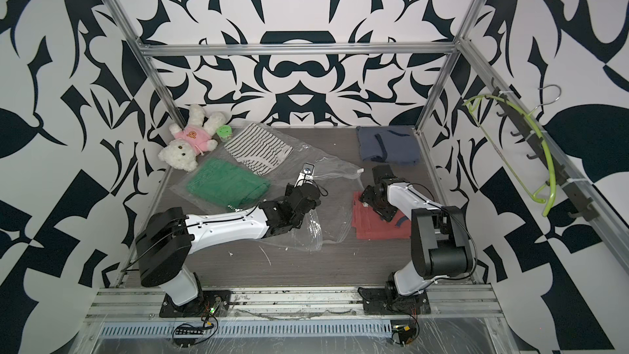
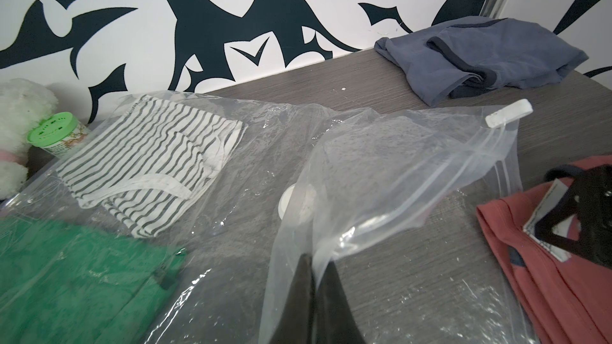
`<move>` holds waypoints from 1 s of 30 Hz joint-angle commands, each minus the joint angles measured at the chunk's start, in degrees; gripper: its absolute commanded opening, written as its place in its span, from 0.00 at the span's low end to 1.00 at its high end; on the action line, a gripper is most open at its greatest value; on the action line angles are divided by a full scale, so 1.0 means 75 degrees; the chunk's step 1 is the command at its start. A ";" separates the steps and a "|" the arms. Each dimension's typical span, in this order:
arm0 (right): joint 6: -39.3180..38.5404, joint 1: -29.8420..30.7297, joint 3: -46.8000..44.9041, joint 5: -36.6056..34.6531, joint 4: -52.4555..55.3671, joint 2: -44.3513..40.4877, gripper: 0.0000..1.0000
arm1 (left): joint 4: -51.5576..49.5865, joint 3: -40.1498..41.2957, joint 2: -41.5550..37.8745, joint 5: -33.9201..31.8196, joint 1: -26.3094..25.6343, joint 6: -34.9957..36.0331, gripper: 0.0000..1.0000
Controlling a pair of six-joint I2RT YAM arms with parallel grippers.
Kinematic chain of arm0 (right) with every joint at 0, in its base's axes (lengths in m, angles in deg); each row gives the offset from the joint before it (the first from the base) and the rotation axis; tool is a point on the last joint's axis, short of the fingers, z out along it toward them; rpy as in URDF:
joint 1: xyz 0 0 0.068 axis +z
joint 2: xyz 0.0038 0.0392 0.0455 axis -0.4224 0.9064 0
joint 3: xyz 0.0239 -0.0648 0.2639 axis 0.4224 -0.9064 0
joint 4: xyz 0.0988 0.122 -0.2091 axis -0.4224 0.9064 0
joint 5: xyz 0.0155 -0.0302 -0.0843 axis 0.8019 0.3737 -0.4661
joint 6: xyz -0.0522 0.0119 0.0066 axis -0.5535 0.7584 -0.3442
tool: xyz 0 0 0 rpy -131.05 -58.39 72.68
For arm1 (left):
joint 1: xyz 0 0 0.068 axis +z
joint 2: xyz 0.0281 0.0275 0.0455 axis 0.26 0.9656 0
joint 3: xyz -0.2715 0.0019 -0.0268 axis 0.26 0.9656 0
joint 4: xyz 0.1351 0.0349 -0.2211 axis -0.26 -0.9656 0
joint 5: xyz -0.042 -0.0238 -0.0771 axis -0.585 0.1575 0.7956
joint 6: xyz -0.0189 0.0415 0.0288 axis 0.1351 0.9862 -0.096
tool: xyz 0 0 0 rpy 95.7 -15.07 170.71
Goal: Take the tank top out of the vacuum bag
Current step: Move the tank top to the center of the board.
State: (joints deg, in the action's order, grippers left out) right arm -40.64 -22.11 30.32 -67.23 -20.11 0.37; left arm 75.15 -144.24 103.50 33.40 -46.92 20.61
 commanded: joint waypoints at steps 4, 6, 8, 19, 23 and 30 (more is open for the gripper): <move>-0.0003 -0.0591 -0.0091 -0.0033 -0.0182 0.0338 0.90 | 0.0021 0.0145 -0.0433 -0.0329 0.0048 0.0001 0.00; -0.0096 -0.0782 -0.0016 -0.0056 -0.0114 0.0408 0.90 | 0.0072 0.0207 -0.0491 -0.0295 0.0051 -0.0003 0.00; -0.0197 -0.1006 0.0007 -0.0040 -0.0150 0.0444 0.90 | 0.0074 0.0237 -0.0536 -0.0329 0.0051 -0.0002 0.00; -0.0389 -0.1309 0.0313 0.0233 -0.0379 0.0914 0.89 | 0.0106 0.0460 -0.0797 -0.0466 0.0051 -0.0150 0.00; -0.0341 -0.1297 0.0488 0.0270 -0.0369 0.1133 0.88 | 0.0144 0.0522 -0.0921 -0.0500 0.0051 -0.0201 0.00; -0.0470 -0.1298 0.0868 0.0290 -0.0355 0.1449 0.88 | 0.0267 0.0627 -0.1164 -0.0463 0.0051 -0.0091 0.00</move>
State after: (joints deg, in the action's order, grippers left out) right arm -43.37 -31.66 36.98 -67.60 -22.12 7.45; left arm 75.63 -140.37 96.53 30.76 -46.82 19.74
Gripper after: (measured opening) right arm 0.879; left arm 0.053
